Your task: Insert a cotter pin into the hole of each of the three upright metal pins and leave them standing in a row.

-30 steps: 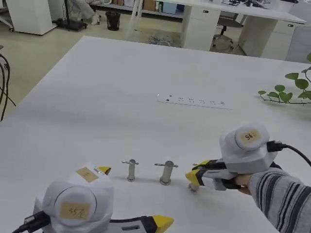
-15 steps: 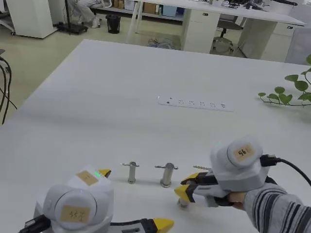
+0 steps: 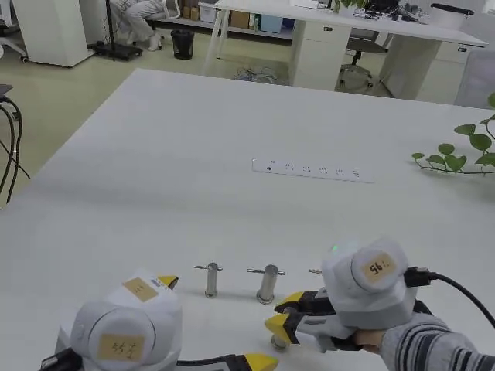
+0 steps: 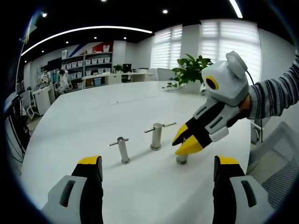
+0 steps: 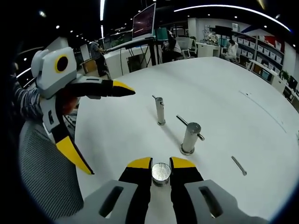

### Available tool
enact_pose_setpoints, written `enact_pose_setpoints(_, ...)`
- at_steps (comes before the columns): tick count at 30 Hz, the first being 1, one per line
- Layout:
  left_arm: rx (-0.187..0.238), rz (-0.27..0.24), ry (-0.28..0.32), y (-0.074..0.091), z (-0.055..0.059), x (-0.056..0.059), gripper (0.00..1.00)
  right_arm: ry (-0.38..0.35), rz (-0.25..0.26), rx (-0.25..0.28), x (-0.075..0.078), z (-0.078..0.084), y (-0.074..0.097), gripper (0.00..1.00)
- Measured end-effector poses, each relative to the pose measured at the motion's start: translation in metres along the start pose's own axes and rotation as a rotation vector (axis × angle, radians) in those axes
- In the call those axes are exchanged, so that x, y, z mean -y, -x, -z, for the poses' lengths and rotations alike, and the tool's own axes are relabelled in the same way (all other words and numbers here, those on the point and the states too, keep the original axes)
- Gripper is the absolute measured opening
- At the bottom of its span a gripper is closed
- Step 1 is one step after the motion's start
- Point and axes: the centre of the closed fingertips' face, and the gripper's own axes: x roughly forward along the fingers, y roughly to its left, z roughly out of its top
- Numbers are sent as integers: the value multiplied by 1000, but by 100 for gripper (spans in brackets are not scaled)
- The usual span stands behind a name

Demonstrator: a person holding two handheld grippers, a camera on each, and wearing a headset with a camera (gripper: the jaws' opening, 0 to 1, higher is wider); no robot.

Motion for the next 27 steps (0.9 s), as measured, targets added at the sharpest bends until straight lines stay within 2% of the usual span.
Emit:
enact_pose_setpoints(10, 3, 0, -3, 0, -1, 0, 99, 75, 17, -9, -5, 2, 0, 10)
enact_pose_setpoints(15, 3, 2, -4, -1, -1, 1, 99, 76, 19, -7, -4, 2, 0, 10)
enact_pose_setpoints(17, 1, 1, -7, -1, -1, 1, 99, 79, 21, -21, -3, 5, -2, 10)
enact_pose_setpoints(18, 0, 1, -8, -1, -1, 1, 99, 92, 26, -44, -3, 11, -2, 10)
enact_pose_setpoints(22, 3, -3, -6, 0, -1, 0, 99, 72, 19, -26, -5, 13, -1, 13)
enact_pose_setpoints(27, 0, -1, -11, -1, -1, 0, 99, 70, 16, -28, -5, 17, 4, 16)
